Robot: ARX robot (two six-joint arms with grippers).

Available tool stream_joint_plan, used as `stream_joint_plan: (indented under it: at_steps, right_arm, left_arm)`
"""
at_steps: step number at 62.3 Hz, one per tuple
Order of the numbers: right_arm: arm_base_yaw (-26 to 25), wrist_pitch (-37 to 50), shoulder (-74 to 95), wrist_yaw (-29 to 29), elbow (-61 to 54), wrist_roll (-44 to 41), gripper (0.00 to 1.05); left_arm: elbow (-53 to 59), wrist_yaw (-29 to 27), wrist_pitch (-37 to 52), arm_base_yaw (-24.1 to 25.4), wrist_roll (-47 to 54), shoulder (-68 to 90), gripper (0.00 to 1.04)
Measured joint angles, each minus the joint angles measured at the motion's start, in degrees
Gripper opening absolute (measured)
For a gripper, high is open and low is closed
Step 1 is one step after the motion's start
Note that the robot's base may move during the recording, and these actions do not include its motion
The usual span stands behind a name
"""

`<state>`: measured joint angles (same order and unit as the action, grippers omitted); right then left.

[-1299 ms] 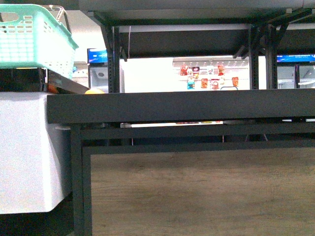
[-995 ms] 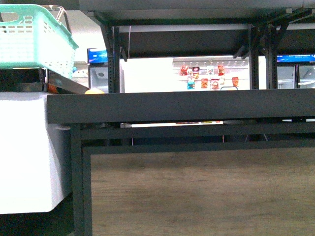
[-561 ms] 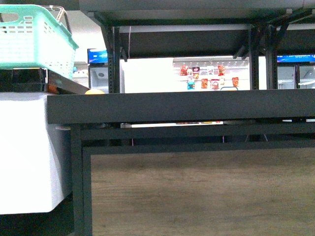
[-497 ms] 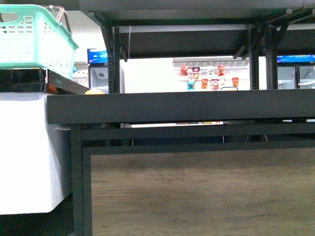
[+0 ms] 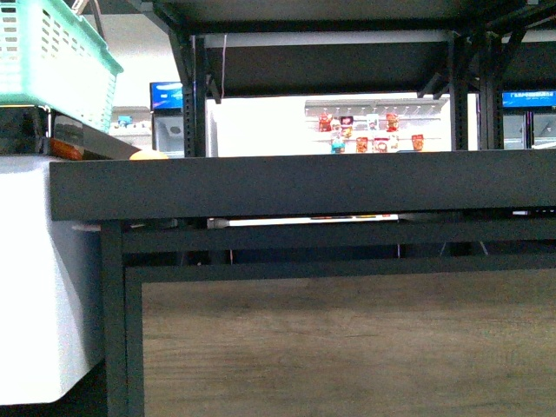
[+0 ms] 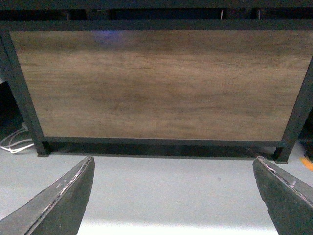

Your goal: Pick lemon from shelf

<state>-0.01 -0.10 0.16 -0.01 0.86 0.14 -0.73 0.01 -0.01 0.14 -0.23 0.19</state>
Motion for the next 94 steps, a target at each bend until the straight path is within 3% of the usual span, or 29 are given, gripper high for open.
stream_joint_plan:
  at_steps: [94]
  right_arm:
    - [0.0, 0.0, 0.02, 0.02, 0.0, 0.0, 0.97]
  left_arm:
    - [0.0, -0.02, 0.0, 0.0, 0.0, 0.0, 0.97]
